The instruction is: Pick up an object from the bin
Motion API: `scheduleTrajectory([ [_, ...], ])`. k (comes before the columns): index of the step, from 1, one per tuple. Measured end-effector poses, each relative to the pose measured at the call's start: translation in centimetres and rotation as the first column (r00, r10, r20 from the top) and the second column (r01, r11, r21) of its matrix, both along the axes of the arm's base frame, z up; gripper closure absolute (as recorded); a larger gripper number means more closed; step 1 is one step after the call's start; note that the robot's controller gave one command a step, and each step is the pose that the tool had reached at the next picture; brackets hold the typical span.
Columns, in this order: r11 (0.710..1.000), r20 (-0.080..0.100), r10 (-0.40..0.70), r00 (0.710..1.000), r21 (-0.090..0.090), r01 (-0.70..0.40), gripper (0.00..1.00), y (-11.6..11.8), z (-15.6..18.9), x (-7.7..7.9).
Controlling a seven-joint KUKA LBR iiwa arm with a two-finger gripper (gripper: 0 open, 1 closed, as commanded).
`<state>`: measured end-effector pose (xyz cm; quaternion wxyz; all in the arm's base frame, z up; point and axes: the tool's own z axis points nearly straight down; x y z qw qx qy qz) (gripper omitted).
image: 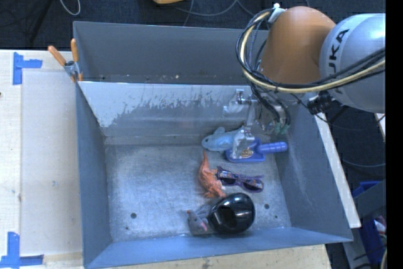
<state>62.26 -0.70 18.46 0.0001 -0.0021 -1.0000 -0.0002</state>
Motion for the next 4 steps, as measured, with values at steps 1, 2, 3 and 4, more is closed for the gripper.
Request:
scheduleTrajectory([
  [1,1.000,0.000,0.000,1.000,0.000,0.000,0.00,0.0,0.0,0.0],
  [2,0.996,0.024,0.093,0.995,-0.001,-0.093,1.00,-1.6,-10.5,-0.6],
  [3,0.996,0.010,0.093,0.996,-0.001,-0.093,0.00,-1.6,-10.9,-1.0],
  [4,0.996,0.029,0.092,0.995,-0.002,-0.092,1.00,-1.6,-10.6,-0.5],
])
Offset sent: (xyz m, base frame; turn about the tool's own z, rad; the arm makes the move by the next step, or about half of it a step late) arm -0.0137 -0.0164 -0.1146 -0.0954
